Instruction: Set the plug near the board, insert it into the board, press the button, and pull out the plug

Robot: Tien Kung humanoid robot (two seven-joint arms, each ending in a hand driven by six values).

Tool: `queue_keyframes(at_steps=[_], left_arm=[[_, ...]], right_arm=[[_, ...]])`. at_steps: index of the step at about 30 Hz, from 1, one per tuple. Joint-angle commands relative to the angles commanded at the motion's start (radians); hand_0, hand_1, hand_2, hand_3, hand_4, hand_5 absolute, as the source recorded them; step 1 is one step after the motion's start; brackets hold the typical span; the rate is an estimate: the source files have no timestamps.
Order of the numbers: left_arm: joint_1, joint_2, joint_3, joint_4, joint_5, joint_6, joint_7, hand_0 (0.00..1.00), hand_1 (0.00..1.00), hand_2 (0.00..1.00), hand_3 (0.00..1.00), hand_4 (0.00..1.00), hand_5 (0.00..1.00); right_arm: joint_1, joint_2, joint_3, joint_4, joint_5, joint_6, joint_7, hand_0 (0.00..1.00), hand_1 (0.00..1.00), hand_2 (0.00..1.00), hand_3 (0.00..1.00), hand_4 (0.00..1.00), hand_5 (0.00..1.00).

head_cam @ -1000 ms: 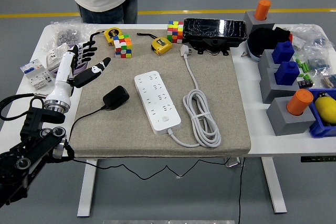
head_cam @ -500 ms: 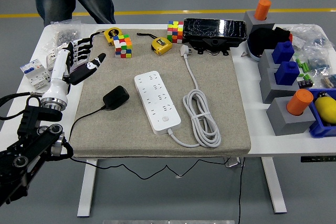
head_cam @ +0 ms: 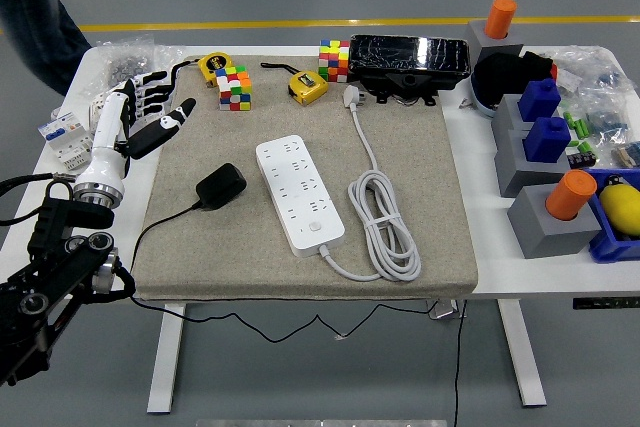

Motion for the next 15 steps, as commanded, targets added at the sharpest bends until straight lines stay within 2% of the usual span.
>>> queue_keyframes(at_steps=[15], left_arm=[[0.011, -0.005, -0.025, -0.006, 0.002, -0.005, 0.007, 0.679, 0.719, 0.716, 0.752, 0.876, 0.378]], right_arm=[[-0.007, -0.001, 0.013, 0.001, -0.006, -0.001, -0.001, 0.528, 0.628, 0.597, 0.536, 0.877, 0.404]])
